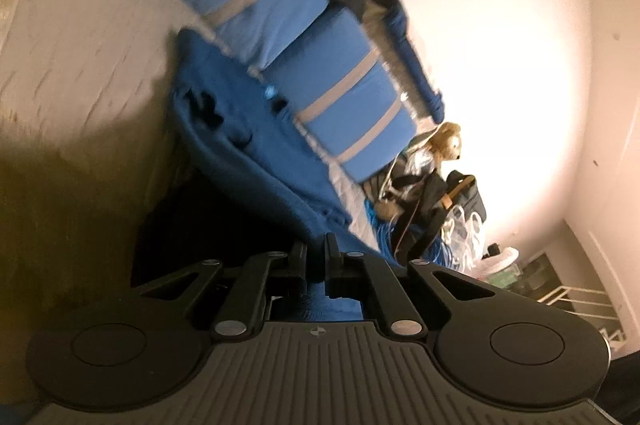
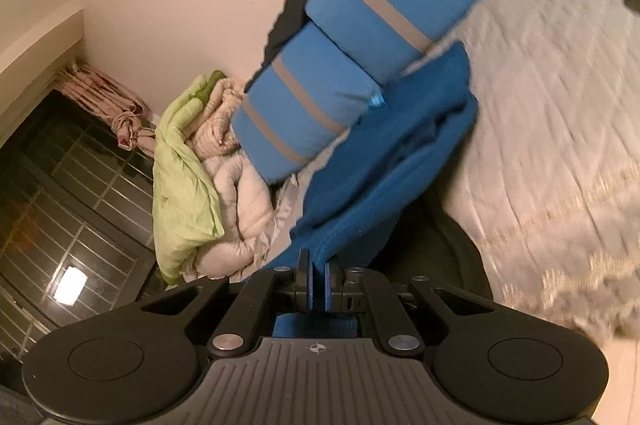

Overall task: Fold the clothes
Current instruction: 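Lift the hem with both grippers and fold it over toward the collar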

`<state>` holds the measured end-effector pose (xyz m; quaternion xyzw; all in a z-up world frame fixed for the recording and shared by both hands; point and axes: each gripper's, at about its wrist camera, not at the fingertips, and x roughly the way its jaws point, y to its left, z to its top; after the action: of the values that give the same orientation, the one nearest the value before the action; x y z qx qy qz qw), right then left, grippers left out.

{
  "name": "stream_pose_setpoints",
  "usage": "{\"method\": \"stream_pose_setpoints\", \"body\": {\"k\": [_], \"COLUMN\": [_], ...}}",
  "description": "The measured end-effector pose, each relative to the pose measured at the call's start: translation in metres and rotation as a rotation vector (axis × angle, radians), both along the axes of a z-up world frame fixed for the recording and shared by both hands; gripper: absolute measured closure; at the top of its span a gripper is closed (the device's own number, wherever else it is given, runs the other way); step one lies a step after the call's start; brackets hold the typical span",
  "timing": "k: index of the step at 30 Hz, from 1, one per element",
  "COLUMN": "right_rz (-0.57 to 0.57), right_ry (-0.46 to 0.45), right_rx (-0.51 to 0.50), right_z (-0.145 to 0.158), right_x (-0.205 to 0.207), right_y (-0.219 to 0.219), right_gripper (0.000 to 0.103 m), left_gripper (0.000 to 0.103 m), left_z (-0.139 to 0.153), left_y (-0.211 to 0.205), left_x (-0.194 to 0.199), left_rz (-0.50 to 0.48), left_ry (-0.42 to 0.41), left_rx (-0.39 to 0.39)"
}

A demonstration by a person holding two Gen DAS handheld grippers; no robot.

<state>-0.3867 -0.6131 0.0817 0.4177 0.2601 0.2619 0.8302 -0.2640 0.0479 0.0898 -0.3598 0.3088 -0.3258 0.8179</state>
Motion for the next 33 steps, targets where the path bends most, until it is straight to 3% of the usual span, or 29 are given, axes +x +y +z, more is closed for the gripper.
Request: {"method": "stream_pose_setpoints", "body": {"k": [6, 9, 13, 23, 33], "right_rz": [0.013, 0.074, 0.094, 0.073, 0.002], "right_ry": [-0.053, -0.082, -0.090, -0.152, -0.182], "right_rx": [-0.020, -0.016, -0.022, -0.063, -0.111], "right_z": [0.019, 0.024, 0.029, 0.061, 0.087], "right_x": [0.000, -0.014, -0.023, 0.037, 0.094], "right_y": [0.002, 0.005, 0.010, 0.009, 0.007], "right_gripper": [0.096, 0.096, 0.096, 0.096, 0.096], "left_gripper": [0.097, 0.097, 0.097, 0.097, 0.096], "left_z": [0.023, 0.032, 0.041, 0.058, 0.073], "left_y": [0.002, 0.004, -0.002, -0.005, -0.004], "left_x": [-0.016, -0.027, -0.027, 0.032, 0.085], "left_rz": [-0.008, -0.033, -0.041, 0.000, 0.028], "left_ry": [-0.080, -0.104, -0.116, -0.173, -0.196], "left_rx": [0.000, -0.015, 0.054, 0.103, 0.085]}}
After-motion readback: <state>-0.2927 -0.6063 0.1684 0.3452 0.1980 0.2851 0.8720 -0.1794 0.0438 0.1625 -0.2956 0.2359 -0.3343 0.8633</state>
